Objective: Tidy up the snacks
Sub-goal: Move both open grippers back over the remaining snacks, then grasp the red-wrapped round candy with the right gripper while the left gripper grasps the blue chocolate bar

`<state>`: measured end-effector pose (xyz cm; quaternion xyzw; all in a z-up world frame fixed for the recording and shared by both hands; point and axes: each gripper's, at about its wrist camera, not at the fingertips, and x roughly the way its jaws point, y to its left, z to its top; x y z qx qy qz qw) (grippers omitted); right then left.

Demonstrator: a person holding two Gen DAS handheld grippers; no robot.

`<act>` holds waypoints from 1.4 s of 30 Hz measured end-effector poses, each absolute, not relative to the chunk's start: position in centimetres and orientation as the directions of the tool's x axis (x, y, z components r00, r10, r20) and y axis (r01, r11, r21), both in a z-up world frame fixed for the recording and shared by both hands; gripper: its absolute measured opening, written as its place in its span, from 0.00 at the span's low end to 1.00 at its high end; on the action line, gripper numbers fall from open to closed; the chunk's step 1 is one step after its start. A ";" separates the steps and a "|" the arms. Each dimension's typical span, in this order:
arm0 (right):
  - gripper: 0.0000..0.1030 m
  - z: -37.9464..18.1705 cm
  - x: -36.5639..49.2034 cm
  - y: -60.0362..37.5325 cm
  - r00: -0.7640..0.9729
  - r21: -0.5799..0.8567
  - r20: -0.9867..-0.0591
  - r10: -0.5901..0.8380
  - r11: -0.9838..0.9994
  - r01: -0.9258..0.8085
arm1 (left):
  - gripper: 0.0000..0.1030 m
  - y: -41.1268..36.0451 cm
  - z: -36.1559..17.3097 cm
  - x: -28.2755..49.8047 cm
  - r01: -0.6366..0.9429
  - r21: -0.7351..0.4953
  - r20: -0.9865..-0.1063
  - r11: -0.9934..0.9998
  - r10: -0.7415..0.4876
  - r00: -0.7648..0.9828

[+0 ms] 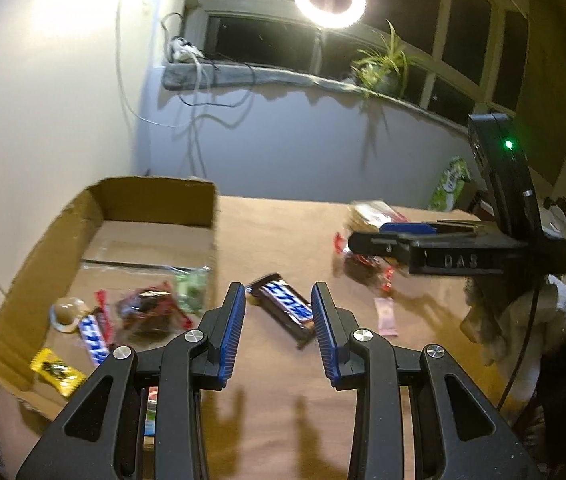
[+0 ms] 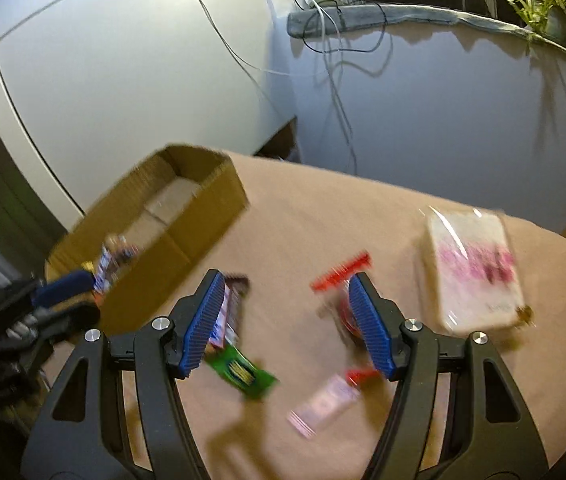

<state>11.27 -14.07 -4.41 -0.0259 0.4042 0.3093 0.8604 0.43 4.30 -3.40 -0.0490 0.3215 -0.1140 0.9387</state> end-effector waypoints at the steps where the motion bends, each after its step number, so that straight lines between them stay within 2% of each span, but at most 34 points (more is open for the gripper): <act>1: 0.66 -4.7 11.0 -14.4 0.477 0.200 -0.718 0.507 0.807 -0.556 | 0.32 3.9 -3.6 0.5 0.190 -0.165 -0.599 0.968 -0.252 0.761; 9: 0.65 -8.0 9.1 -16.8 0.417 0.190 -0.779 0.468 0.810 -0.554 | 0.32 1.0 -5.1 1.0 0.248 -0.162 -0.651 0.955 -0.292 0.701; 13: 0.58 -9.0 8.2 -17.0 0.396 0.185 -0.793 0.462 0.803 -0.566 | 0.32 0.1 -5.7 1.7 0.256 -0.179 -0.674 0.950 -0.308 0.671; 16: 0.48 -9.6 8.4 -17.3 0.394 0.186 -0.800 0.452 0.811 -0.554 | 0.32 -0.1 -5.5 3.0 0.251 -0.207 -0.683 0.946 -0.323 0.655; 19: 0.47 -9.7 8.6 -17.2 0.392 0.181 -0.805 0.446 0.813 -0.553 | 0.26 -0.8 -5.5 4.5 0.247 -0.209 -0.693 0.946 -0.322 0.645; 24: 0.46 -8.9 8.8 -18.3 0.420 0.181 -0.790 0.447 0.824 -0.537 | 0.26 -1.7 -5.9 5.3 0.246 -0.201 -0.711 0.948 -0.315 0.629; 30: 0.46 -7.2 10.7 -19.1 0.449 0.215 -0.754 0.480 0.825 -0.522 | 0.26 -1.4 -5.8 4.7 0.178 -0.139 -0.704 0.974 -0.224 0.674; 32: 0.46 -7.1 11.5 -18.6 0.437 0.232 -0.752 0.494 0.818 -0.526 | 0.30 -1.2 -6.2 5.1 0.160 -0.147 -0.724 0.976 -0.216 0.656; 33: 0.46 -7.0 11.8 -18.2 0.428 0.241 -0.750 0.504 0.811 -0.532 | 0.40 -1.1 -6.4 5.2 0.152 -0.152 -0.731 0.977 -0.214 0.647; 34: 0.46 -7.0 12.0 -17.8 0.420 0.249 -0.749 0.513 0.804 -0.540 | 0.45 -0.9 -6.6 5.3 0.141 -0.159 -0.734 0.977 -0.212 0.645; 37: 0.46 -7.1 12.3 -16.7 0.420 0.232 -0.755 0.503 0.805 -0.547 | 0.54 -0.6 -6.7 5.1 0.107 -0.143 -0.735 0.984 -0.178 0.654; 39: 0.46 -7.4 12.6 -16.0 0.422 0.220 -0.761 0.493 0.808 -0.547 | 0.58 -0.4 -7.0 5.3 0.093 -0.156 -0.741 0.983 -0.179 0.647; 42: 0.46 -7.8 13.2 -15.4 0.438 0.196 -0.765 0.471 0.819 -0.539 | 0.59 -0.6 -7.6 5.8 0.080 -0.155 -0.760 0.985 -0.171 0.627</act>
